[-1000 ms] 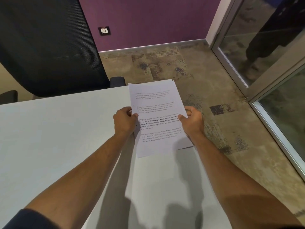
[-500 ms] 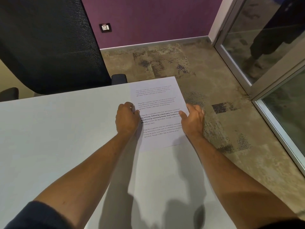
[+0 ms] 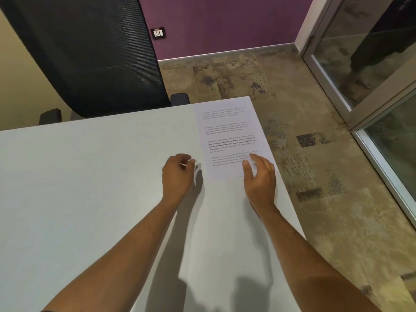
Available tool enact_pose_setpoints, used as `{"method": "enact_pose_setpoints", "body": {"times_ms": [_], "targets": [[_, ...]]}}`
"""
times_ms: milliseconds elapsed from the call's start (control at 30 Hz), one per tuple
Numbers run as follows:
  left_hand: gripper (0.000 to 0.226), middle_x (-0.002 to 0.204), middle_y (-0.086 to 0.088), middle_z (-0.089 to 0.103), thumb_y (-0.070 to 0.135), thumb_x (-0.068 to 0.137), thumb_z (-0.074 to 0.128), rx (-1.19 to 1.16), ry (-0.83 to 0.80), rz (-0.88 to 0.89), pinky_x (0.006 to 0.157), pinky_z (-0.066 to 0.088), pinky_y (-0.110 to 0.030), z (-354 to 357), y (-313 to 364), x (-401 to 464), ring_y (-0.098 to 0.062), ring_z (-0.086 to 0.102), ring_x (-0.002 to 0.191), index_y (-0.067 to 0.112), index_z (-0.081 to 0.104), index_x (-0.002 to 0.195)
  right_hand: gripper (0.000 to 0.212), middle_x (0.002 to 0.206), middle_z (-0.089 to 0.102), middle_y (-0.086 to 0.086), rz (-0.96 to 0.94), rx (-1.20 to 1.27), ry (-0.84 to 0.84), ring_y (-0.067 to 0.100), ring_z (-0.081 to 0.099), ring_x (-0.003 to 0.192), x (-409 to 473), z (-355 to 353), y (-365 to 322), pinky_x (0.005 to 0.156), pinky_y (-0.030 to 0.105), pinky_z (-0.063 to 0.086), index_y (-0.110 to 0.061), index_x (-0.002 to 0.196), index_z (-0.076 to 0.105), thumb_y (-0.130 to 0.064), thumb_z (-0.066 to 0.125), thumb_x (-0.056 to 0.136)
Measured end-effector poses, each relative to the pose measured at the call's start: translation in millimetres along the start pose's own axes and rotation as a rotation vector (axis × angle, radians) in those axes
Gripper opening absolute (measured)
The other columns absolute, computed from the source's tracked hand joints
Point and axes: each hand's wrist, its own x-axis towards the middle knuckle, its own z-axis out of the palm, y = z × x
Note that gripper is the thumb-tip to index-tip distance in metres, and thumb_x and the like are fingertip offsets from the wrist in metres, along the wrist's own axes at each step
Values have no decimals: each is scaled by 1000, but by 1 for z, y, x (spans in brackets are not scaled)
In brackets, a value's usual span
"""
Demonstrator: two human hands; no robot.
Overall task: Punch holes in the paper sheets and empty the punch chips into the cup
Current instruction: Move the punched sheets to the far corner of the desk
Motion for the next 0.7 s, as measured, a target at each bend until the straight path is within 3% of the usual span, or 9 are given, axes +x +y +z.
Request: {"method": "enact_pose_setpoints", "body": {"times_ms": [100, 200, 300, 467, 700], "targets": [[19, 107, -5, 68, 21, 93, 62, -15, -18, -11, 77, 46, -22, -24, -9, -34, -12, 61, 83, 11, 70, 107, 32, 117, 68, 19, -40, 13, 4, 35, 59, 112, -42, 1, -17, 97, 45, 49, 4, 119, 65, -13, 66, 93], [17, 105, -1, 66, 19, 94, 61, -31, -7, -47, 69, 38, -6, -49, -20, -68, -7, 60, 82, 12, 70, 106, 29, 110, 71, 21, -79, -3, 4, 37, 64, 103, -82, 0, -34, 92, 43, 53, 7, 112, 68, -7, 72, 87], [15, 103, 3, 66, 18, 94, 61, -67, -4, -96, 69, 38, -2, -80, -33, -106, 2, 60, 83, 13, 70, 105, 30, 113, 71, 17, -56, 1, -59, 33, 64, 108, -121, -3, -53, 95, 38, 50, 3, 114, 68, -12, 71, 88], [12, 101, 2, 68, 16, 93, 62, -81, 28, -166, 74, 41, -10, -134, -61, -167, 3, 60, 85, 15, 70, 101, 35, 127, 65, 9, 45, 8, -236, 25, 54, 123, -187, -9, -80, 107, 35, 41, -6, 125, 63, -22, 63, 95], [17, 106, -4, 67, 12, 92, 62, 27, 100, -200, 87, 47, -30, -199, -98, -236, -22, 62, 102, 8, 71, 106, 38, 134, 61, 2, 49, -56, -402, 18, 49, 128, -278, -4, -108, 110, 32, 38, -13, 131, 60, -31, 57, 97]]}}
